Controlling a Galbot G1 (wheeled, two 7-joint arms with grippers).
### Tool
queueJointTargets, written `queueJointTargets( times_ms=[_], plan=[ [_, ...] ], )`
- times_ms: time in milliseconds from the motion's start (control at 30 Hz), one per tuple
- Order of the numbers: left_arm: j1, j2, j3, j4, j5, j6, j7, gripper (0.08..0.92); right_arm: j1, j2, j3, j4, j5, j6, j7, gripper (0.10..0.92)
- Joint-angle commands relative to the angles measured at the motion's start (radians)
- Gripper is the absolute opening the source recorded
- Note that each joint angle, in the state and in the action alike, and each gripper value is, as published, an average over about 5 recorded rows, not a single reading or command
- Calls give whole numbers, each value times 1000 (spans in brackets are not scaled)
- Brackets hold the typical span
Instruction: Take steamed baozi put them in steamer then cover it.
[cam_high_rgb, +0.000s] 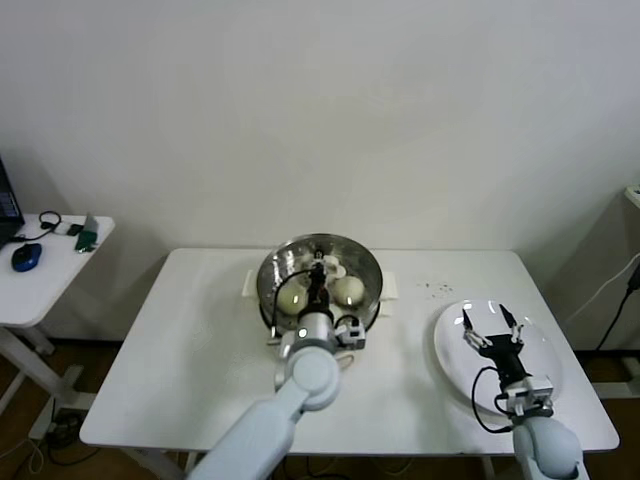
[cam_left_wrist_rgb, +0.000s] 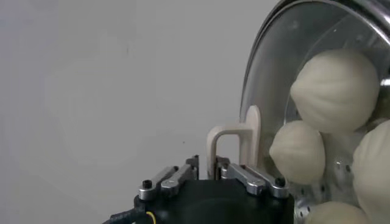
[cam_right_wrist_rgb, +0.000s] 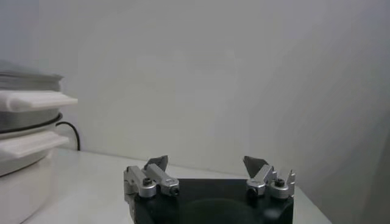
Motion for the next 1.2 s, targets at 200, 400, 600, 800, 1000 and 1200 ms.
queueJointTargets(
  times_ms=[200,400,600,800,1000,1200],
  plan=[
    [53,83,2,-250,-117,49,49,455,-13,-6,13,39,51,-97,-1,823],
    [156,142,-28,-397,-164,46,39,628,-18,-11,23,43,49,-99,0,823],
    [300,213,-110,-512,-269,6,-9,788,-17,-18,28,46,40,-99,3,823],
    [430,234,-359,-574,-573,-113,-196,822,-32,-19,32,69,40,-89,-2,823],
    [579,205,-694,-575,-1093,-314,-353,823,-67,-30,37,107,65,-79,-21,823],
    [710,127,-874,-475,-1469,-617,-322,823,-104,-37,38,131,94,-62,-43,823]
  ],
)
